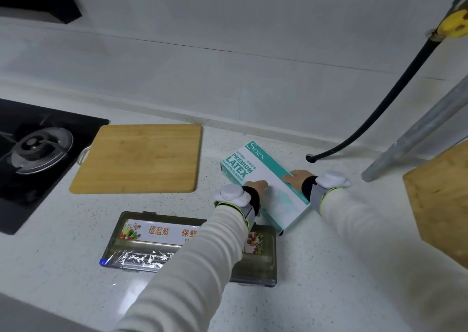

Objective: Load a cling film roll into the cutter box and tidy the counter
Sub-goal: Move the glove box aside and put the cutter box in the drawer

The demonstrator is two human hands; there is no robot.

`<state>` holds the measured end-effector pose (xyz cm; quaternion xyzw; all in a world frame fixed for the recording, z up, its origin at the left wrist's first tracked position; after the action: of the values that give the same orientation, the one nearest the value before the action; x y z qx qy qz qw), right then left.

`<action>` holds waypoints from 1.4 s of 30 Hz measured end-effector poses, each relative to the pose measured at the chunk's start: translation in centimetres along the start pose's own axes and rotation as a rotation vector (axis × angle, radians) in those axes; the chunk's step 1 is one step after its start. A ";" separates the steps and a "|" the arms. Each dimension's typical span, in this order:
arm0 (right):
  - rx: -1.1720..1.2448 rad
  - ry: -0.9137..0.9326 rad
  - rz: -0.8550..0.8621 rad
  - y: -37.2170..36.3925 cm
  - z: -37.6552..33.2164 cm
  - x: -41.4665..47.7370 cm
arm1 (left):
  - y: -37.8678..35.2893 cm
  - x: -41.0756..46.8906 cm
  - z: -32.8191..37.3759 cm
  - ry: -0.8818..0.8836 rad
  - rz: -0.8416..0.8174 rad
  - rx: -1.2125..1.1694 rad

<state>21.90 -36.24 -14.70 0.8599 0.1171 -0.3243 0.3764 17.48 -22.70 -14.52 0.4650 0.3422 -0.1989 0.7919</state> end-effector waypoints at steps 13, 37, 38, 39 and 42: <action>0.147 0.080 0.004 0.6 -0.1 0.1 | 0.4 2.4 -2.2 0.080 0.105 -0.150; 0.334 0.453 -0.029 -0.9 -10.4 -8.3 | 9.2 -7.8 -9.2 0.053 0.478 -0.867; 0.350 0.473 -0.044 -1.0 -10.9 -8.6 | 9.4 -8.0 -9.4 0.046 0.481 -0.890; 0.366 0.492 -0.072 -1.6 -11.6 -9.3 | 9.6 -8.8 -10.4 0.046 0.503 -0.908; 0.400 0.502 -0.182 -4.1 -13.5 -11.2 | 10.3 -10.9 -13.6 0.068 0.591 -0.919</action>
<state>17.89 -23.17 -3.01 0.9558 0.2167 -0.1512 0.1290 11.69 -5.78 -4.94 0.1539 0.2741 0.2169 0.9242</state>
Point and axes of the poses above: each hand's wrist, its own x-axis towards the middle knuckle, its own y-axis out of the back of the hand, z = x × y, the point moved 8 cm from there along x, towards the middle knuckle, and after that the axes turned 15 degrees about x, right-handed, at the moved point
